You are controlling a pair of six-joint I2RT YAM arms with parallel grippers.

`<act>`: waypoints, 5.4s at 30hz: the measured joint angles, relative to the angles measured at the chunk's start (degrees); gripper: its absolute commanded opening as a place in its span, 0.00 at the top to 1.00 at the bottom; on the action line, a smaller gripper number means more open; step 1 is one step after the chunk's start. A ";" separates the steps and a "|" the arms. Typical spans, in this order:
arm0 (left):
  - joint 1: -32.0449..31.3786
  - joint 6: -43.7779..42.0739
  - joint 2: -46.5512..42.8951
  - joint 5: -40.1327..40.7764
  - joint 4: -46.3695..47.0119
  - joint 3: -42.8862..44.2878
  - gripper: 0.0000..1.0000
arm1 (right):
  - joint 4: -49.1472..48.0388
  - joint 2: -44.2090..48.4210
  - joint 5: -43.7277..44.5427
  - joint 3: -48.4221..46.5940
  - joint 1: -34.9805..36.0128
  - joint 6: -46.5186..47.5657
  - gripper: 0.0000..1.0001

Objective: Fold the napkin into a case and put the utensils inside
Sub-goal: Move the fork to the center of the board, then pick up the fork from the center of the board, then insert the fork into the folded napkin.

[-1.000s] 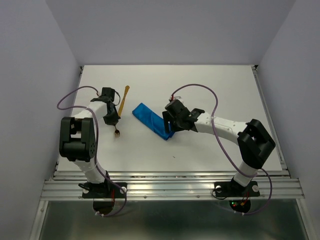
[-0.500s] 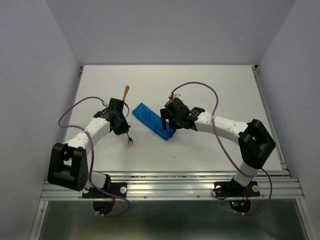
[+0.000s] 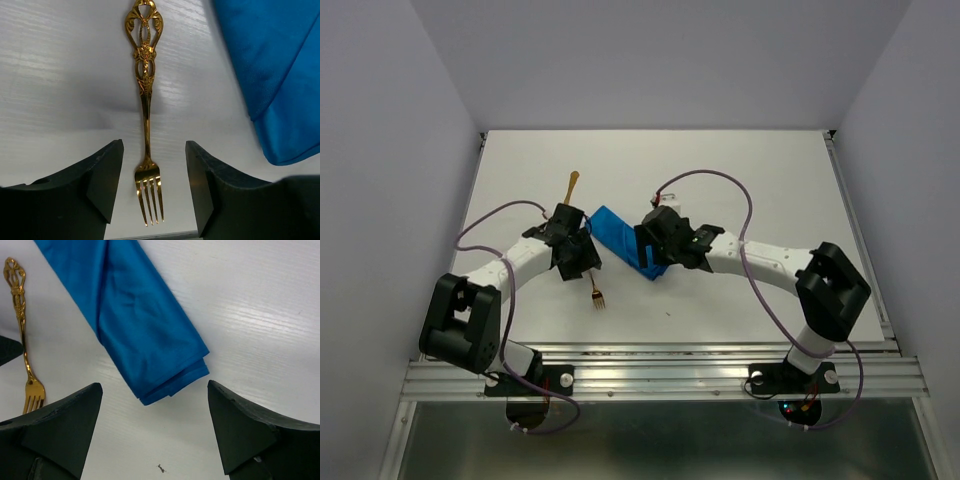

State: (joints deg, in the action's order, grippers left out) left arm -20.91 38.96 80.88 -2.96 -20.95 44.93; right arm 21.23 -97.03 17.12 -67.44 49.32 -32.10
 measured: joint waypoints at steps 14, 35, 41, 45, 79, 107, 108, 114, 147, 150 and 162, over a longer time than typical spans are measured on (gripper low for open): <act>12.57 -8.46 -6.49 -0.42 -9.07 12.66 0.36 | 0.17 -8.94 0.07 -11.30 8.96 2.54 0.22; 24.28 -15.02 -12.24 -0.44 -14.56 12.59 0.36 | 8.37 -32.54 2.73 -34.32 16.35 2.27 0.77; 24.39 -15.13 -12.24 -1.53 -14.45 10.88 0.37 | 8.39 -32.87 4.76 -34.75 16.76 1.88 0.94; 24.44 -15.13 -12.24 -2.19 -14.03 10.45 0.37 | 8.24 -33.14 5.33 -35.15 17.05 4.52 0.99; 12.02 -10.54 21.55 -16.55 0.61 29.51 0.46 | 8.44 -10.49 0.42 -11.26 1.60 27.30 0.99; 11.98 -11.52 37.42 -15.56 0.11 39.54 0.51 | 12.39 -21.88 -6.16 -23.12 -0.52 34.77 0.99; 11.96 -11.56 37.46 -15.54 0.11 39.54 0.51 | 12.41 -22.27 -6.23 -23.74 -0.61 35.04 0.99; 11.32 -11.96 37.46 -14.99 0.09 39.58 0.51 | 13.07 -24.35 -6.45 -27.69 -1.18 36.96 0.99; 10.73 -12.81 38.27 -15.85 0.57 40.33 0.52 | 12.02 -30.21 -8.41 -34.51 -2.86 39.85 0.99; 10.73 -12.83 38.27 -15.85 0.57 40.33 0.52 | 11.43 -30.21 -8.52 -34.51 -3.06 39.74 0.99; 10.49 -12.81 38.32 -15.98 0.79 40.33 0.52 | 9.35 -30.21 -9.42 -33.66 -4.72 38.32 0.99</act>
State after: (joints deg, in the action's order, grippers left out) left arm -10.41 26.15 119.20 -18.94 -20.16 85.25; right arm 30.59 -127.24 7.70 -101.10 44.60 6.22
